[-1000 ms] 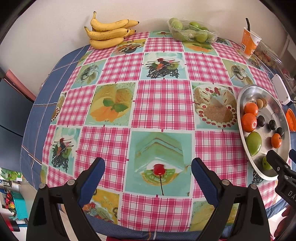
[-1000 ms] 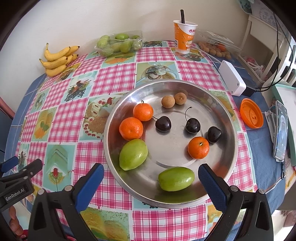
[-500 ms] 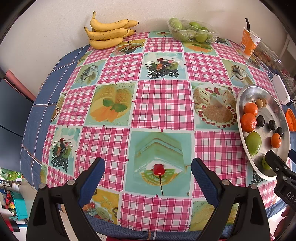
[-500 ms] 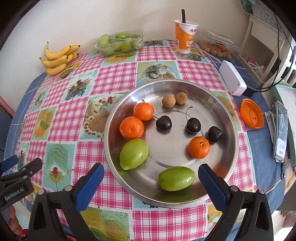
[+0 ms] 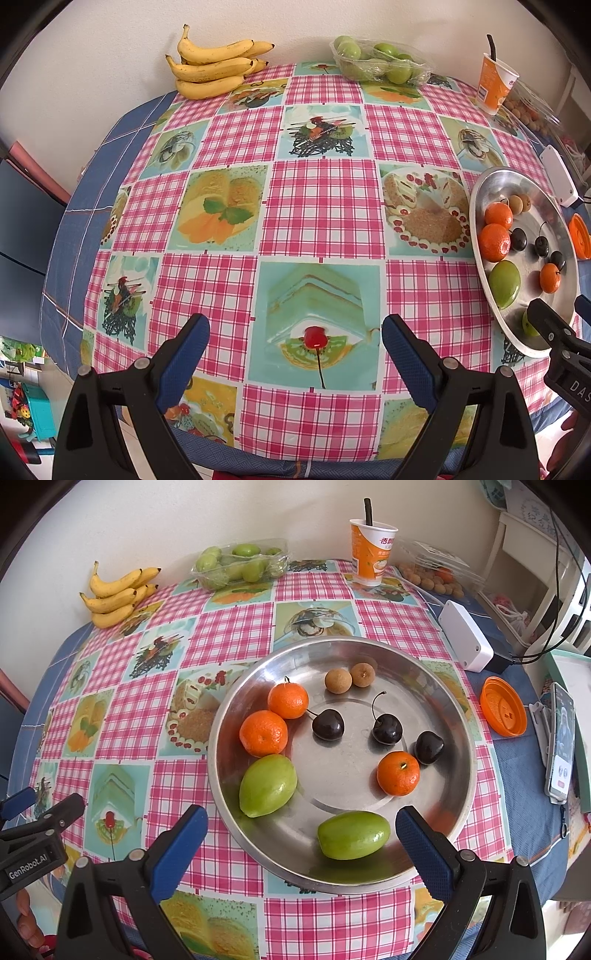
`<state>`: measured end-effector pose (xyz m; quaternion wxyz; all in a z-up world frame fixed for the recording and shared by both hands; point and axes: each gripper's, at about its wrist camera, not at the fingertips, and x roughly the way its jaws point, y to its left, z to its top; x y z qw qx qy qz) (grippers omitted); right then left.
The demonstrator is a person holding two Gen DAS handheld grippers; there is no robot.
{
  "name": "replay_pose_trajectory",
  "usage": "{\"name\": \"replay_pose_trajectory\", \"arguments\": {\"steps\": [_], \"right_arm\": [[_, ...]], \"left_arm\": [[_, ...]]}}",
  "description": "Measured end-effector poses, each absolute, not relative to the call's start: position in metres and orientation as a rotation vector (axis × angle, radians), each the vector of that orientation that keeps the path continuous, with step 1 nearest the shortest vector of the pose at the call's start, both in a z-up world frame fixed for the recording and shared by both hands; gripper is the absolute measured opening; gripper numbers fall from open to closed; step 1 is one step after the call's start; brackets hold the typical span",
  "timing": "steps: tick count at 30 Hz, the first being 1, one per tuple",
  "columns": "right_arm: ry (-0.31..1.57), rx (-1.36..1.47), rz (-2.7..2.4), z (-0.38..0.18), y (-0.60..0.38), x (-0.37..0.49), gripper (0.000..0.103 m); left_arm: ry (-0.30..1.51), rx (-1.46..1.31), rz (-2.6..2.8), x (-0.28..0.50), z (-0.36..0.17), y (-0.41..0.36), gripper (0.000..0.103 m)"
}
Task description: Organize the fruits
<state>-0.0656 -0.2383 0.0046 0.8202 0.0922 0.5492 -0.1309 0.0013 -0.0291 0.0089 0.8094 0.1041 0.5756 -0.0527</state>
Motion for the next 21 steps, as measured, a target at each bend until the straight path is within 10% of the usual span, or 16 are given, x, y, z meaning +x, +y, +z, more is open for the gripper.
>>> {"name": "replay_pose_trajectory", "arguments": {"steps": [21], "right_arm": [[1.171, 0.195, -0.279, 0.0044, -0.2369, -0.0654, 0.103]], "left_arm": [[1.242, 0.207, -0.116, 0.0024, 0.0075, -0.0275, 0.094]]}}
